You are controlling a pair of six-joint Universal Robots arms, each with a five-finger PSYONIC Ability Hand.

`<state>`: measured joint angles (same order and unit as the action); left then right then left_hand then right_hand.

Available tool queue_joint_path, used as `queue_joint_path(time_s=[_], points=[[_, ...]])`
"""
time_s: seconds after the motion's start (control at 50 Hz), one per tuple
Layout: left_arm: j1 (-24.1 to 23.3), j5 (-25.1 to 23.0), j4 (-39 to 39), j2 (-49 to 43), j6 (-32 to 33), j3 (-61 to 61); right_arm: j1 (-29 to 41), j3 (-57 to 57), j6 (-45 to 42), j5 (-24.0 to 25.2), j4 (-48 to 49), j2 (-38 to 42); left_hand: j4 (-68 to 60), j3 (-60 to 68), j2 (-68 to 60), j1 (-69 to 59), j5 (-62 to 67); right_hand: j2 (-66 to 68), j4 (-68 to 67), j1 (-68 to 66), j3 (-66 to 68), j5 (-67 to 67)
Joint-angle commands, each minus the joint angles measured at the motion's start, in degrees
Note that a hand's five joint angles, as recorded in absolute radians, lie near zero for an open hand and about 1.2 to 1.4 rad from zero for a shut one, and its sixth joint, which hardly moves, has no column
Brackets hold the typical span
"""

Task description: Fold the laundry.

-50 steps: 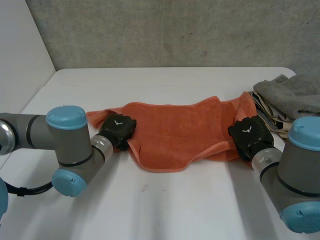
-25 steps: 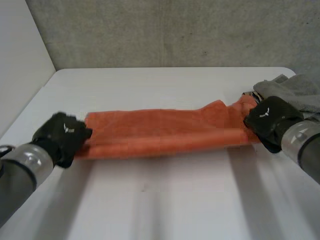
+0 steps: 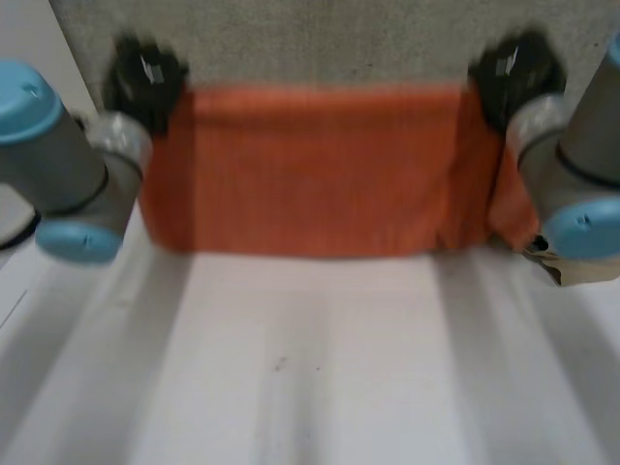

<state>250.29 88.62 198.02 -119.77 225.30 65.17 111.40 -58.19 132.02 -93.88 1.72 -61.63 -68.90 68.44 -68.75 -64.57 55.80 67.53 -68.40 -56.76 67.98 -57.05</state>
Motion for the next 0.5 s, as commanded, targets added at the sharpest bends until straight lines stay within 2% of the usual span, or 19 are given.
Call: queue_joint_path(time_s=[0.02,0.08,0.18,0.22,0.38,0.44,0.5], points=[[-0.2,2.8,22.8,2.5,-4.6,-5.2,1.4,5.6,2.5,-0.6,18.5,-2.8,-11.1,11.6,-11.2,-15.4,14.2,12.5,-11.6,-23.2,12.0,-13.0],[0.2,3.1,24.7,5.6,-6.4,-1.6,1.7,3.1,2.3,-0.4,22.0,-5.3,-11.1,11.6,-11.2,-15.4,14.2,12.5,-11.6,-23.2,12.0,-13.0],[0.5,3.1,23.6,9.1,-8.9,8.5,1.8,-5.0,1.9,0.7,19.8,-6.8,-11.1,11.6,-11.2,-15.4,14.2,12.5,-11.6,-23.2,12.0,-13.0],[0.6,3.0,22.7,9.8,-9.3,12.5,1.8,-7.8,1.7,1.3,17.4,-7.0,-11.1,11.6,-11.2,-15.4,14.2,12.5,-11.6,-23.2,12.0,-13.0],[0.7,2.0,19.6,10.7,-9.4,31.2,1.0,-22.0,-2.7,4.8,-5.3,-7.2,-11.1,11.6,-11.2,-15.4,14.2,12.5,-11.6,-23.2,12.0,-13.0],[0.3,0.6,19.3,10.1,-9.2,36.5,1.0,-26.0,-3.4,4.9,-8.7,-6.6,-11.1,11.6,-11.2,-15.4,14.2,12.5,-11.6,-23.2,12.0,-13.0],[0.2,-0.5,19.2,9.6,-9.1,39.4,1.4,-29.8,-2.7,5.0,-8.1,-4.1,-11.1,11.6,-11.2,-15.4,14.2,12.5,-11.6,-23.2,12.0,-13.0]])
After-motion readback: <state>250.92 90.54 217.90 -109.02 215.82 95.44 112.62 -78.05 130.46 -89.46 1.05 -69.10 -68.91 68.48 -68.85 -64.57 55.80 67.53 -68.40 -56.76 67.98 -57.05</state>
